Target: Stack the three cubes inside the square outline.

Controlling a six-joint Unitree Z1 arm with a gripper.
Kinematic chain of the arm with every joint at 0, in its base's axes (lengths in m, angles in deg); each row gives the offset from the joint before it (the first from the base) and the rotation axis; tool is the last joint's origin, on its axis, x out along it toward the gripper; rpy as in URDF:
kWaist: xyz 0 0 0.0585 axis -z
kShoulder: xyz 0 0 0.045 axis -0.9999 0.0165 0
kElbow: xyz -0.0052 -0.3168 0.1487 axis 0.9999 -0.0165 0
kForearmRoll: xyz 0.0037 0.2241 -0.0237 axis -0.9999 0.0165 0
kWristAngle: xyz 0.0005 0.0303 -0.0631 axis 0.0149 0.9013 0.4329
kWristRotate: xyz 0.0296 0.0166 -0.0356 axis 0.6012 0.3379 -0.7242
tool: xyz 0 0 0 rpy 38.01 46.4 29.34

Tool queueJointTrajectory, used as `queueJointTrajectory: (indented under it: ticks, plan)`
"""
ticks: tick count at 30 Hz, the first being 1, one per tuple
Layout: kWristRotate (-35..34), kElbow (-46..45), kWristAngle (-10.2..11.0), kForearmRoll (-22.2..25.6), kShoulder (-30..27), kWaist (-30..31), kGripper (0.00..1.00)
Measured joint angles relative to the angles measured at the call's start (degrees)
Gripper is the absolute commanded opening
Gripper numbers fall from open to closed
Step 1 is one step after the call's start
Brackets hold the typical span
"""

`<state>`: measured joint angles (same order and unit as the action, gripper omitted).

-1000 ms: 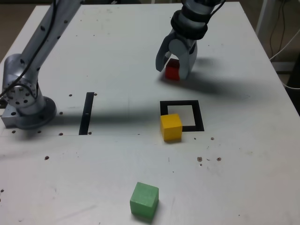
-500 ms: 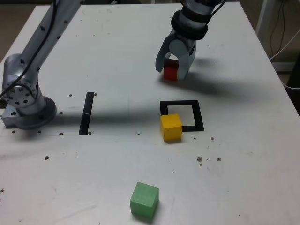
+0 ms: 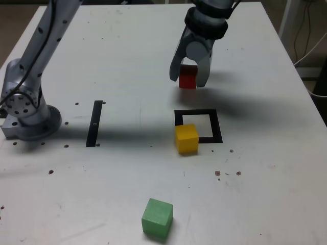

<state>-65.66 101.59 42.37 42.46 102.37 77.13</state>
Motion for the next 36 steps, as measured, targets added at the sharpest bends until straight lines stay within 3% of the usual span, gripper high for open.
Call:
queueJointTrajectory:
  ticks: [6,13,36]
  plan:
    - [-6.7,-0.4,-4.7,0.7,-1.1,3.1,0.31]
    - [-11.5,-0.4,-8.3,0.8,-2.1,6.3,0.31]
    - [-15.4,-3.3,-9.9,-2.0,-0.9,11.5,0.31]
